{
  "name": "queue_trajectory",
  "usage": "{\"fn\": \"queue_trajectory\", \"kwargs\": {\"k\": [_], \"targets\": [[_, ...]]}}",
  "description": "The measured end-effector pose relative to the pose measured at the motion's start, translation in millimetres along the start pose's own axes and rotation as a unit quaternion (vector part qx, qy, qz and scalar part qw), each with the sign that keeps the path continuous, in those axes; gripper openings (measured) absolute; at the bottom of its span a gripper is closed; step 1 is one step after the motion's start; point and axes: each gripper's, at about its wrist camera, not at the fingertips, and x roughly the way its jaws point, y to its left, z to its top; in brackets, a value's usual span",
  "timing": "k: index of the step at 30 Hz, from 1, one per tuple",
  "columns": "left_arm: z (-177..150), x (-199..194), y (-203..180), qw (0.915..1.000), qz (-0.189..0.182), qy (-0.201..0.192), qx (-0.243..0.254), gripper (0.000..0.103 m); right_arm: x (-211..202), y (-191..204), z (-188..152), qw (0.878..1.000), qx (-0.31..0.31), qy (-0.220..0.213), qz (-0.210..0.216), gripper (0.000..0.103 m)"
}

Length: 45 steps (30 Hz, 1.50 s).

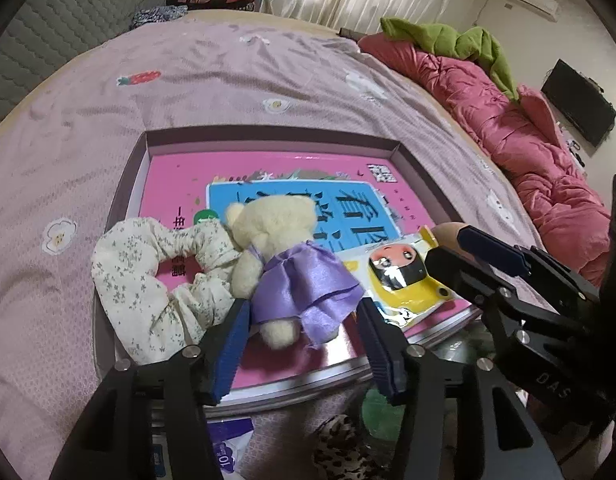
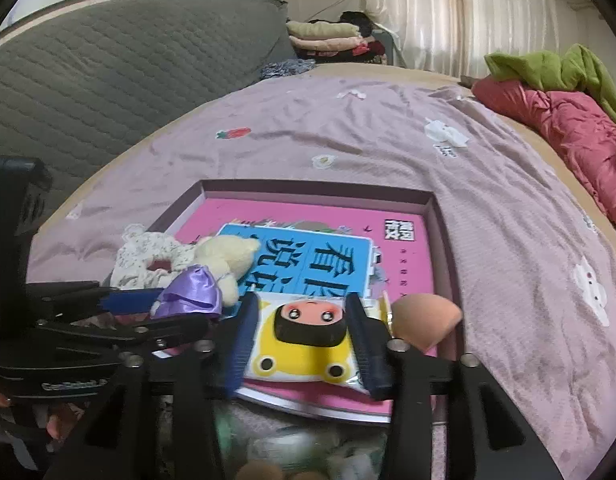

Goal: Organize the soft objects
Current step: 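Lower the teddy bear into the box with the left tool while the right tool lowers the yellow wipe pack, then open both tools and withdraw them from the box toward the remaining items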

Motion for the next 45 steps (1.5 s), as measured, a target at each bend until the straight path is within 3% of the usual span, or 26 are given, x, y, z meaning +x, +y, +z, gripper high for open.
{"fn": "queue_trajectory", "kwargs": {"k": [8, 18, 24, 45], "targets": [[-0.8, -10.2, -3.2, 0.9997, -0.013, -0.018, 0.005, 0.063, -8.9, -16.3, 1.9, 1.000, 0.025, -0.019, -0.002, 0.057], [-2.0, -36.4, -2.8, 0.9973, -0.024, -0.068, 0.007, 0.063, -26.3, -18.3, 6.6, 0.998, 0.018, -0.058, -0.009, 0.071], [-2.5, -53.0, 2.8, 0.9950, -0.011, -0.100, -0.003, 0.064, -38.4, -18.3, 7.8, 0.997, 0.016, -0.082, -0.003, 0.073], [-19.0, -79.4, 2.5, 0.9879, 0.026, -0.152, -0.017, 0.065, -68.3, -49.4, -4.7, 0.994, 0.034, -0.101, -0.006, 0.075]]}}
